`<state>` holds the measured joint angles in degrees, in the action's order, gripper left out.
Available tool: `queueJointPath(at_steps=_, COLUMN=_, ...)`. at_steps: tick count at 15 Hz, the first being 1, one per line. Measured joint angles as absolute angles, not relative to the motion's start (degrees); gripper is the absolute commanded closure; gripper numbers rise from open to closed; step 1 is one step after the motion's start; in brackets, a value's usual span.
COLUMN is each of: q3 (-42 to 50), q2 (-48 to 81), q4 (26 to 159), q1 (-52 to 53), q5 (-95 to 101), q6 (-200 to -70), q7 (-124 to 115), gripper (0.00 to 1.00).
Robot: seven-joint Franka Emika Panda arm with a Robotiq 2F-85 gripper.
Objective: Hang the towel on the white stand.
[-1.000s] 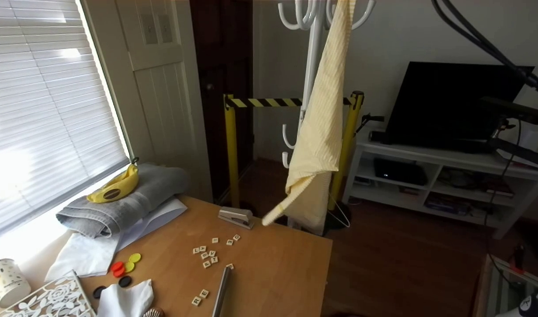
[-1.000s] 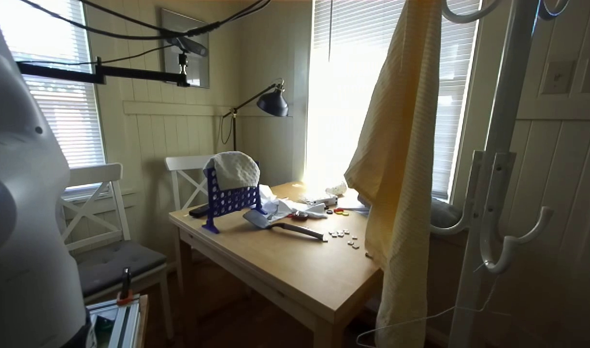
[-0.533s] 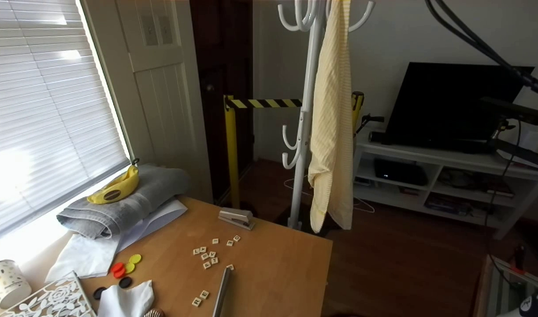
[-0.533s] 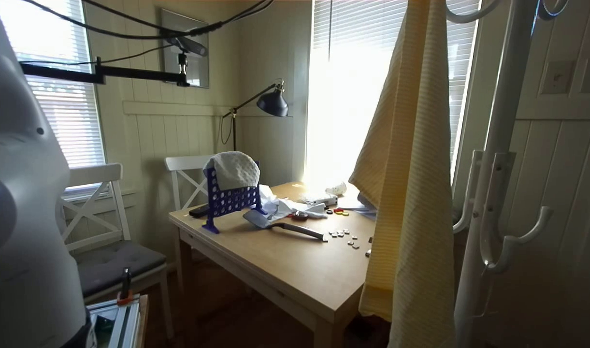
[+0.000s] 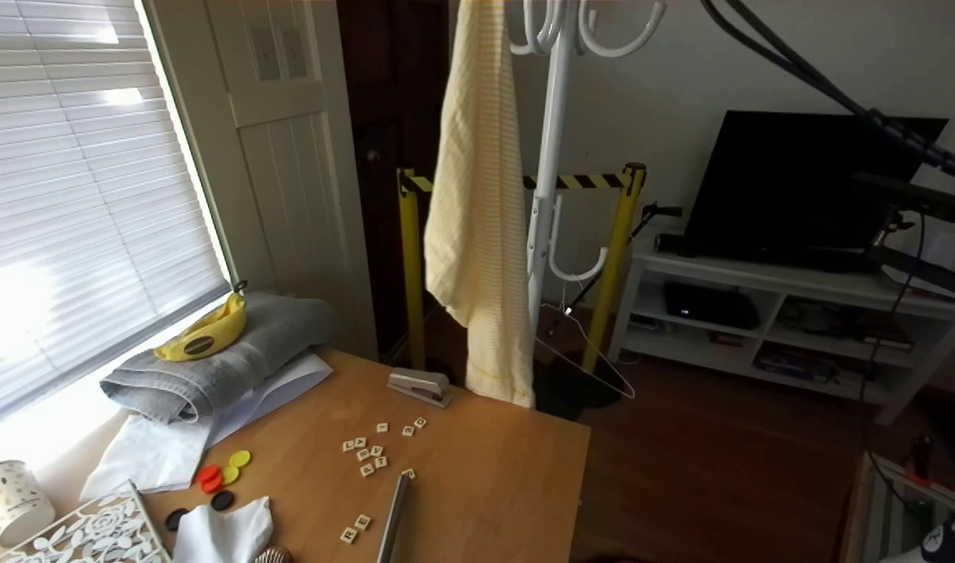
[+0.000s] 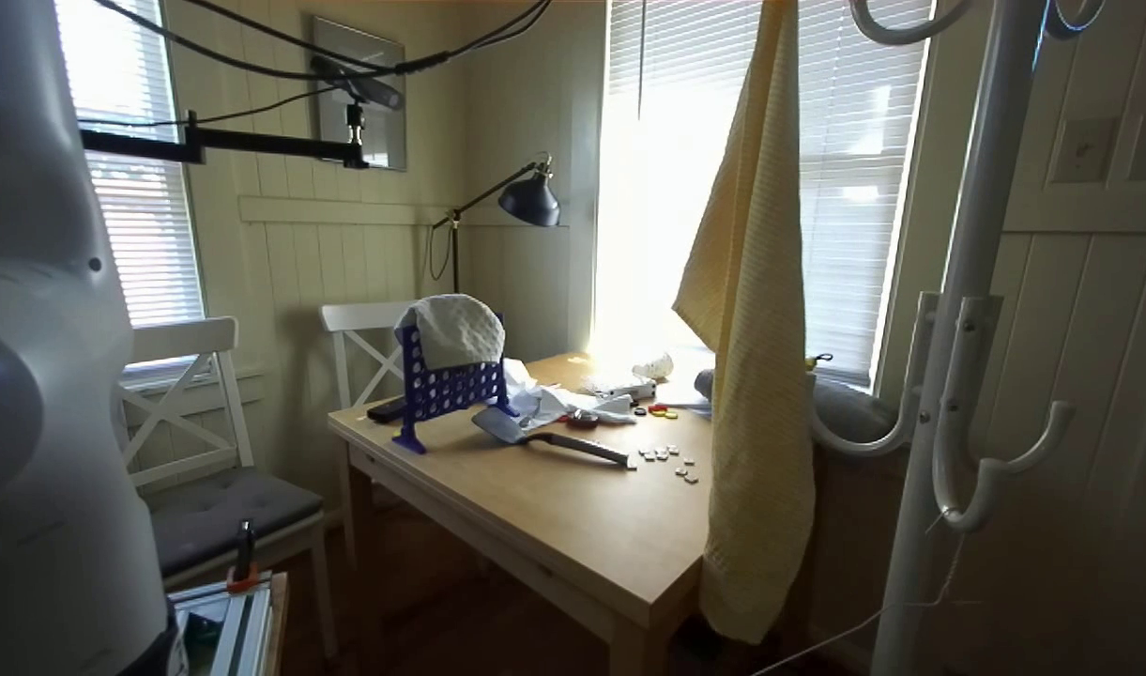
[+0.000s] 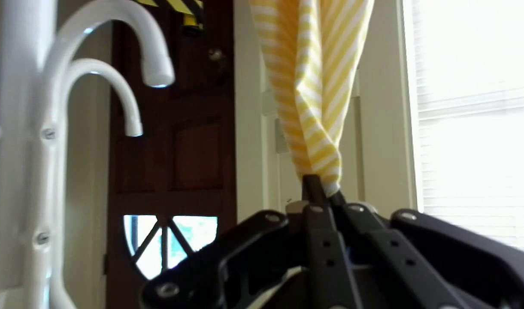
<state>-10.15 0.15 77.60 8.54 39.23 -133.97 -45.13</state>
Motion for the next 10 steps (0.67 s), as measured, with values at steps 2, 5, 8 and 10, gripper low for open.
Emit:
queueJointPath(at_steps=2, q3=-9.6, q2=2.4, q4=75.8, q1=8.1, q5=33.0, q6=-139.7, q7=-41.6, gripper=0.99)
queueJointPath(at_steps=5, q3=-8.9, q2=4.5, q4=72.4, q1=6.5, q5=21.9, q6=-145.7, q7=-34.4, gripper=0.99)
queueJointPath(at_steps=8, q3=-8.3, q2=4.5, q4=69.7, q1=5.1, q5=18.5, q6=-149.0, q7=-32.3, gripper=0.99)
queueJointPath(at_steps=10, q3=-7.0, q2=3.3, q4=69.2, q1=4.7, q5=21.4, q6=-149.9, q7=-35.9, gripper=0.99)
